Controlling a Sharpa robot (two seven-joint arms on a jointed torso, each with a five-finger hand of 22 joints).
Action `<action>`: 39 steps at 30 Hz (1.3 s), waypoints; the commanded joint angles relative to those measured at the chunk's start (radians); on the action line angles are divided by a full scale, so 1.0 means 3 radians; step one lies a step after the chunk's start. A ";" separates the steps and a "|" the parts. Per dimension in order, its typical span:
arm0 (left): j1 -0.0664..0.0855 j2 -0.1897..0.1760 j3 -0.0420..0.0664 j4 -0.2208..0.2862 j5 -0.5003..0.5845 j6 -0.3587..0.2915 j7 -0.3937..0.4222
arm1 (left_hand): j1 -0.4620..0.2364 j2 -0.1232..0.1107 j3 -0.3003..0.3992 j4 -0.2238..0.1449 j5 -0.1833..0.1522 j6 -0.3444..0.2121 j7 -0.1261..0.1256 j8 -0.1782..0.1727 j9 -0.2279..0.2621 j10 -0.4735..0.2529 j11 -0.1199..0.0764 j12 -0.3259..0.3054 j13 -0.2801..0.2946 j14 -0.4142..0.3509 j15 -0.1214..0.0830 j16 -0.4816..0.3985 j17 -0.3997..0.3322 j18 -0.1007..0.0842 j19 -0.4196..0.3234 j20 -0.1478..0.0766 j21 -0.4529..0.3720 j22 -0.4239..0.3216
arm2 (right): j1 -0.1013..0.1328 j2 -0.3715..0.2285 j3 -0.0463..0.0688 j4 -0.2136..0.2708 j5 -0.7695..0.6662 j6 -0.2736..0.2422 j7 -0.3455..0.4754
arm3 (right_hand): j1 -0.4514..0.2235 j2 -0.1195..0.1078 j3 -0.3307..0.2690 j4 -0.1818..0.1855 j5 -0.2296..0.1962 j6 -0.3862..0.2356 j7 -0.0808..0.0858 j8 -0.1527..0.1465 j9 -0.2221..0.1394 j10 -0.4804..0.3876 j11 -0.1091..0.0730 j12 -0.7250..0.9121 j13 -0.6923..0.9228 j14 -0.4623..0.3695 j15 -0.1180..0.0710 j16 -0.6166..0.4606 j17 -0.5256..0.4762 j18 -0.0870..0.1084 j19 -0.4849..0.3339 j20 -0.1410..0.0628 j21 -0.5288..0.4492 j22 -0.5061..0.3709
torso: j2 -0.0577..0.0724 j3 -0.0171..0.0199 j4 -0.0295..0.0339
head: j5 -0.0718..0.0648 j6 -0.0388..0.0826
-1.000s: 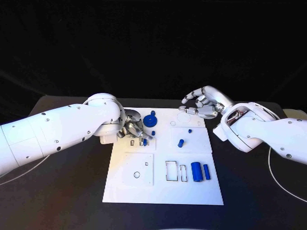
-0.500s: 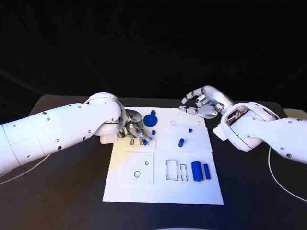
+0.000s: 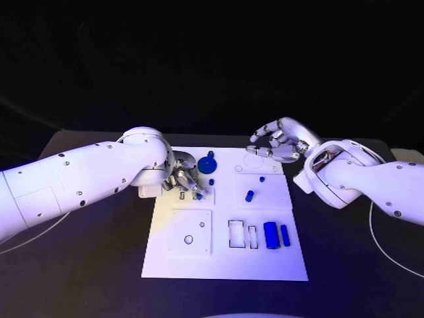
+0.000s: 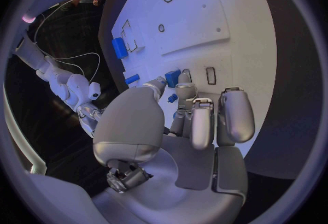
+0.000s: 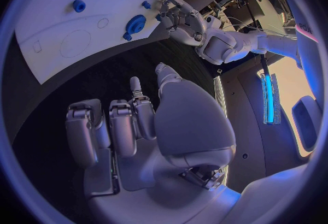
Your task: Assemble the parts on the task board
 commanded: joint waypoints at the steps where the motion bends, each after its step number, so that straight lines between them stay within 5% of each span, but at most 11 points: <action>1: 0.0002 0.0009 0.0000 0.0005 0.0118 0.0073 0.0005 | 0.0063 -0.0016 0.0169 -0.0006 -0.0004 -0.0018 -0.0013 0.0001 0.0023 -0.0007 -0.0031 0.0000 -0.0014 0.0294 -0.0036 0.0013 0.0684 -0.0053 0.0015 -0.0008 0.0015 0.0012 | -0.0003 0.0003 0.0000 0.0000 -0.0028 0.0037 0.0003 | 0.0007 0.0019 0.0019 0.0000 0.0011 0.0014 -0.0010 0.0014 0.0004 -0.0014 -0.0013 -0.0013 0.0405 0.0354 -0.0017 0.0011 0.0876 -0.0047 0.0349 -0.0031 0.0015 0.0877 | -0.0002 -0.0002 0.0002 | -0.0002 -0.0006; 6: 0.0002 0.0006 0.0000 0.0006 0.0205 0.0040 0.0010 | 0.0143 -0.0098 0.0753 -0.0099 -0.0002 -0.0024 -0.0025 0.0028 0.0127 0.0002 -0.0049 0.0017 -0.0038 0.0292 -0.0048 0.0009 0.0674 -0.0054 0.0010 -0.0021 0.0023 0.0032 | -0.0003 0.0004 0.0000 -0.0002 -0.0027 0.0035 0.0005 | 0.0006 0.0020 0.0020 0.0000 0.0010 0.0014 -0.0010 0.0015 0.0004 -0.0015 -0.0013 -0.0015 0.0404 0.0354 -0.0017 0.0011 0.0876 -0.0047 0.0349 -0.0031 0.0015 0.0877 | -0.0003 -0.0002 0.0001 | -0.0001 -0.0014; 13: 0.0002 -0.0015 0.0000 -0.0010 0.0462 -0.0081 0.0018 | 0.0122 -0.0096 0.1292 -0.0380 -0.0004 -0.0080 -0.0043 0.0106 0.0303 0.0024 -0.0061 0.0054 -0.0043 0.0291 -0.0061 0.0008 0.0670 -0.0059 0.0013 -0.0031 0.0034 0.0064 | -0.0003 0.0006 -0.0001 -0.0009 -0.0026 0.0042 0.0001 | 0.0006 0.0020 0.0021 0.0000 0.0010 0.0014 -0.0011 0.0015 0.0005 -0.0015 -0.0013 -0.0014 0.0405 0.0354 -0.0017 0.0011 0.0876 -0.0047 0.0349 -0.0031 0.0015 0.0877 | -0.0004 -0.0002 0.0004 | -0.0001 -0.0019; 14: 0.0002 -0.0018 0.0000 -0.0012 0.0500 -0.0099 0.0019 | 0.0100 -0.0106 0.1367 -0.0441 -0.0004 -0.0063 -0.0049 0.0143 0.0345 0.0096 -0.0066 0.0166 0.0116 0.0292 -0.0062 0.0010 0.0675 -0.0061 0.0015 -0.0031 0.0039 0.0075 | -0.0004 0.0006 -0.0001 -0.0010 -0.0026 0.0043 0.0001 | 0.0006 0.0020 0.0021 0.0000 0.0010 0.0014 -0.0011 0.0015 0.0005 -0.0015 -0.0013 -0.0014 0.0405 0.0354 -0.0017 0.0011 0.0876 -0.0047 0.0349 -0.0031 0.0015 0.0877 | -0.0005 -0.0002 0.0005 | 0.0001 -0.0020; 32: -0.0001 -0.0189 0.0006 0.0174 0.0698 -0.0435 0.0050 | -0.0032 -0.0129 0.1777 -0.0744 0.0022 -0.0073 -0.0060 0.0281 0.0530 0.0150 -0.0079 0.0256 0.0213 0.0292 -0.0073 0.0011 0.0675 -0.0064 0.0017 -0.0036 0.0048 0.0104 | -0.0006 0.0004 -0.0003 -0.0041 -0.0026 0.0051 -0.0003 | 0.0003 0.0020 0.0023 0.0000 0.0015 0.0014 -0.0011 0.0018 0.0005 -0.0019 -0.0014 -0.0019 0.0401 0.0354 -0.0018 0.0011 0.0876 -0.0047 0.0349 -0.0032 0.0015 0.0877 | -0.0002 -0.0001 0.0011 | 0.0019 -0.0018; 35: -0.0007 -0.0223 0.0003 0.0238 0.0562 -0.0507 0.0059 | -0.0064 -0.0154 0.1826 -0.0780 0.0079 -0.0061 -0.0062 0.0296 0.0549 0.0174 -0.0081 0.0279 0.0241 0.0294 -0.0075 0.0014 0.0681 -0.0064 0.0017 -0.0037 0.0049 0.0106 | -0.0006 0.0004 -0.0003 -0.0045 -0.0026 0.0052 -0.0002 | 0.0003 0.0020 0.0023 0.0000 0.0015 0.0014 -0.0011 0.0018 0.0005 -0.0019 -0.0014 -0.0019 0.0401 0.0354 -0.0018 0.0011 0.0876 -0.0047 0.0349 -0.0032 0.0015 0.0877 | -0.0001 0.0000 0.0010 | 0.0020 -0.0022; 39: -0.0022 -0.0269 0.0001 0.0325 0.0284 -0.0629 0.0050 | -0.0154 -0.0218 0.1897 -0.0855 0.0478 -0.0021 -0.0073 0.0330 0.0594 0.0236 -0.0094 0.0327 0.0306 0.0299 -0.0087 0.0024 0.0698 -0.0068 0.0026 -0.0048 0.0063 0.0134 | -0.0007 0.0002 -0.0004 -0.0045 -0.0041 0.0060 -0.0011 | 0.0001 0.0018 0.0023 0.0001 0.0016 0.0014 -0.0011 0.0019 0.0005 -0.0020 -0.0014 -0.0020 0.0400 0.0354 -0.0018 0.0011 0.0876 -0.0047 0.0349 -0.0033 0.0015 0.0877 | -0.0002 0.0002 0.0013 | 0.0025 -0.0027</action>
